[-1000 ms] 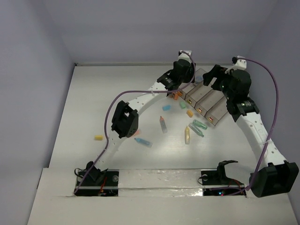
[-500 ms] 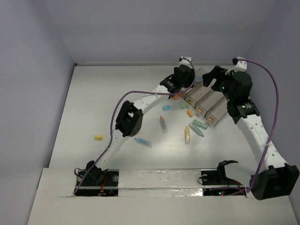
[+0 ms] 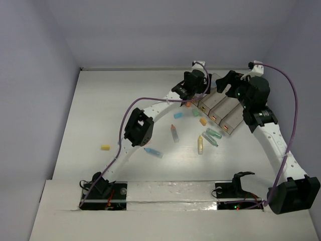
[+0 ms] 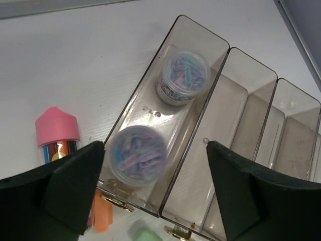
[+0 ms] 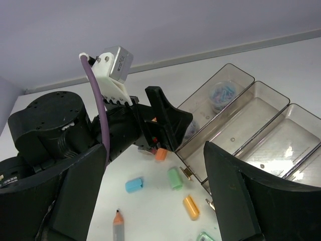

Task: Sort the stationery into containers
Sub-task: Place the stationery in the storage box, then pick up the stationery from the center of the board, then place the stationery in the storage box.

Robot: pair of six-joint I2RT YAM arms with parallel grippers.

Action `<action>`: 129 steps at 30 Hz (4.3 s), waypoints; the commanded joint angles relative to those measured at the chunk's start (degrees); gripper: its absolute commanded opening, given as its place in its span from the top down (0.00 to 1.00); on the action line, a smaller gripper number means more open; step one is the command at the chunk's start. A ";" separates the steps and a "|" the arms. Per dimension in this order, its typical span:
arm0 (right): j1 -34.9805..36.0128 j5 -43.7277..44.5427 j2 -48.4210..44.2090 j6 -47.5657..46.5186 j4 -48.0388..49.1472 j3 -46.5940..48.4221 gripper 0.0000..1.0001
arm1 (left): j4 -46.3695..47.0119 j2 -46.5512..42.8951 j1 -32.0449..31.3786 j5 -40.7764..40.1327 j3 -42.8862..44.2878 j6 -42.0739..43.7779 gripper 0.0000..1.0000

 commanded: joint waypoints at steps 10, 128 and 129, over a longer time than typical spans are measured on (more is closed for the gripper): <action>-0.10 -1.20 0.17 -0.24 4.02 -0.96 0.16 | 2.07 -8.64 4.04 -2.48 1.62 1.69 0.16; -0.10 -3.84 -16.70 3.98 6.48 -3.69 0.16 | 25.71 4.80 -1.92 21.88 1.00 14.08 0.93; -0.10 -3.84 -16.79 3.89 6.39 -3.60 0.16 | 25.71 4.63 -1.92 21.97 0.82 14.25 0.90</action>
